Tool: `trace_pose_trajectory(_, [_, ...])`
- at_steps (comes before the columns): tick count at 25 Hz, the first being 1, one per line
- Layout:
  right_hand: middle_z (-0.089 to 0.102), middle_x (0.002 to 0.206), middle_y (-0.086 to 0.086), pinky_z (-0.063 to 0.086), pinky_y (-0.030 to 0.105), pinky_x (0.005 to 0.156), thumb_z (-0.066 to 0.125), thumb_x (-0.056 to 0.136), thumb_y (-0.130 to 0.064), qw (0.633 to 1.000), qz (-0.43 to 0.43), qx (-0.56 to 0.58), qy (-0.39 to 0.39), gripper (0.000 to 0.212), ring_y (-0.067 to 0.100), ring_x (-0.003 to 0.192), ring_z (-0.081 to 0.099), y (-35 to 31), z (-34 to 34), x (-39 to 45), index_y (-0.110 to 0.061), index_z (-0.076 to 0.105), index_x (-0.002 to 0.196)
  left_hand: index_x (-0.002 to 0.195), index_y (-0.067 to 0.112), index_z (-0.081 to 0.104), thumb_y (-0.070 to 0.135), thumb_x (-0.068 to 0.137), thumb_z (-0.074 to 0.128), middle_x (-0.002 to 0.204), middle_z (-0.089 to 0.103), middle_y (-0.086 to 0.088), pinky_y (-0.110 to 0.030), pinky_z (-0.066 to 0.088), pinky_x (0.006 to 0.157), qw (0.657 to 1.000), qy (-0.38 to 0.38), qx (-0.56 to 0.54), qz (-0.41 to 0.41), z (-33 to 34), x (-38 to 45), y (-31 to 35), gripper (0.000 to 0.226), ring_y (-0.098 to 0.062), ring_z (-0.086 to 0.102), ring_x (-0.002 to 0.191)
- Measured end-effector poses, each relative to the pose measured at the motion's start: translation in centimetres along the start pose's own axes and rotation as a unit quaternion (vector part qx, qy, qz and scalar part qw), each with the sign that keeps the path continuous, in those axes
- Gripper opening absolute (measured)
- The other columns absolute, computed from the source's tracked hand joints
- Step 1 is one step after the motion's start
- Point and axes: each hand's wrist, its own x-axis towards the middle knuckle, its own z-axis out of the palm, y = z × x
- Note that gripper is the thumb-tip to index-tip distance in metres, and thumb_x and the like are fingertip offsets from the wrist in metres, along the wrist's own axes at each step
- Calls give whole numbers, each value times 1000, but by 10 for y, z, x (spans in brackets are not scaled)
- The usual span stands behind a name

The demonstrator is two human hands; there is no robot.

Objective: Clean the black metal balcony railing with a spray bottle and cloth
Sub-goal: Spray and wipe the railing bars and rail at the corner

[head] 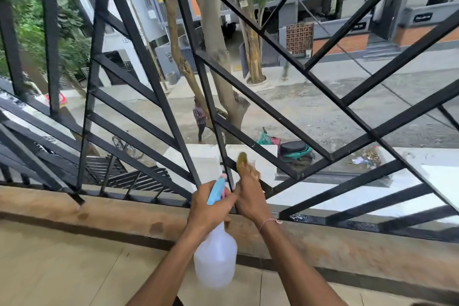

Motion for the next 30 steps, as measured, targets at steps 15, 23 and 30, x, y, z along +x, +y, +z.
trace_pose_trajectory(15, [3, 168, 9, 13, 31, 125, 39, 80, 20, 987, -15, -154, 51, 93, 22, 155, 5, 64, 6, -53, -9, 2, 160, 73, 9, 67, 13, 91, 70, 67, 54, -7, -25, 56, 52, 999, -39, -37, -5, -4, 9, -1, 18, -14, 58, 64])
trace_pose_trajectory(23, [54, 136, 22, 42, 39, 104, 47, 92, 1, 992, 94, 11, 81, 46, 38, 127, 50, -33, 7, 4, 2, 47, 139, 82, 15, 73, 18, 93, 72, 71, 61, -12, -26, 47, 56, 996, 20, -84, -14, -12, 10, -8, 11, -14, 57, 64])
trace_pose_trajectory(30, [59, 99, -17, 46, 26, 83, 34, 91, -15, 963, -24, 260, 62, 45, -2, 86, 51, -76, -8, 30, -29, 56, 127, 85, 12, 72, 16, 92, 72, 76, 65, -17, -26, 48, 56, 997, 9, -69, -18, -24, 10, -13, 8, -17, 59, 66])
